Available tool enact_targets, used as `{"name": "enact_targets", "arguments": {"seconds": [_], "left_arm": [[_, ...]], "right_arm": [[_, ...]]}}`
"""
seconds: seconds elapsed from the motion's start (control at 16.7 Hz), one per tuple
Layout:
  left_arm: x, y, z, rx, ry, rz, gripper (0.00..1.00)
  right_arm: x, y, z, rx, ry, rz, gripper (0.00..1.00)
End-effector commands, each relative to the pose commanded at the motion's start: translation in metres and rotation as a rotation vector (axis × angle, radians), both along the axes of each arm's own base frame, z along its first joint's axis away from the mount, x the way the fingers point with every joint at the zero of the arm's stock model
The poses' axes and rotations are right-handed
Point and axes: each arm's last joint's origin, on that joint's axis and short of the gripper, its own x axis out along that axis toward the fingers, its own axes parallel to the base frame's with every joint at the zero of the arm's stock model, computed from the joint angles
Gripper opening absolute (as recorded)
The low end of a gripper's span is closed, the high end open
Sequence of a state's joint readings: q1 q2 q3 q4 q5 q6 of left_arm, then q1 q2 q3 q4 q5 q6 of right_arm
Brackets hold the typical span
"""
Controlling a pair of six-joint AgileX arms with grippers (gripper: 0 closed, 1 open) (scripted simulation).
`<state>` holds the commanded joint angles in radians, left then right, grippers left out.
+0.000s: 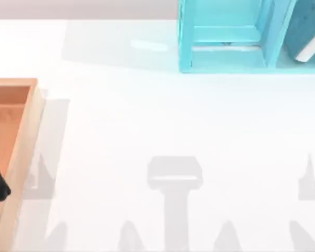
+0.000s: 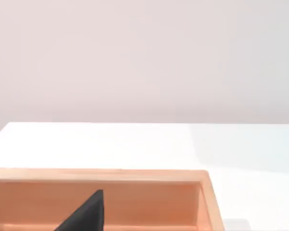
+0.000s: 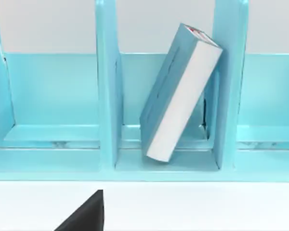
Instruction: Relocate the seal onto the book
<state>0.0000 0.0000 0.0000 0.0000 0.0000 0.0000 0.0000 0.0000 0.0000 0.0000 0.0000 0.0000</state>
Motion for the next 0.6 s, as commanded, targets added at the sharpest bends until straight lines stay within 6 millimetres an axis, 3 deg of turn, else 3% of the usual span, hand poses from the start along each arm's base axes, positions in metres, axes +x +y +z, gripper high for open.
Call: {"name": "enact_targets", "arguments": {"seconds": [0.3,0.6], "left_arm": [[0.000,0.000,0.000,0.000,0.000,0.000,1.00],[0.000,0.000,0.000,0.000,0.000,0.000,1.00]], "right_arm": [[0.003,-0.001,0.006,0.012,0.005,-0.005,1.00],[0.023,-0.002,0.032,0.062,0.024,-0.007,1.00]]}}
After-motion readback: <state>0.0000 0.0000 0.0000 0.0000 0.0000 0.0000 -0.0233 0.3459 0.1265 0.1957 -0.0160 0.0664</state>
